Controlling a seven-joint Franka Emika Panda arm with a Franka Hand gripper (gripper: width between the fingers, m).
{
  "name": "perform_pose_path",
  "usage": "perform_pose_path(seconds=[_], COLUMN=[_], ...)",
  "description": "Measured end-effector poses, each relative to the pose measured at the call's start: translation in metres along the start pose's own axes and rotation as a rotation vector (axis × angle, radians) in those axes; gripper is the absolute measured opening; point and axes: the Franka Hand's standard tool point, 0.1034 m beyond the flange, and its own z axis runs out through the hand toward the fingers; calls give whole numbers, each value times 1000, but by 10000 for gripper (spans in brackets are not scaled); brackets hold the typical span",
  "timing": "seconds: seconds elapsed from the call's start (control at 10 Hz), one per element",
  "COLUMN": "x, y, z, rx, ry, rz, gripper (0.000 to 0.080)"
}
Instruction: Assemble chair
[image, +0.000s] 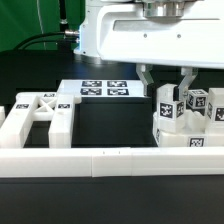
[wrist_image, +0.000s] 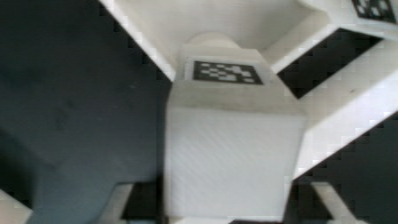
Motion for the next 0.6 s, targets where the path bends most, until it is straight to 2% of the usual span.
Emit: perform_pose_path(seconds=[0.2, 0.4, 0.6], x=[-1, -4, -5], y=[1, 1, -1], z=[0, 0, -1], rx=[-2, -25, -28], ry=[-10, -31, -34], rz=[210, 385, 553], gripper=[284, 284, 284])
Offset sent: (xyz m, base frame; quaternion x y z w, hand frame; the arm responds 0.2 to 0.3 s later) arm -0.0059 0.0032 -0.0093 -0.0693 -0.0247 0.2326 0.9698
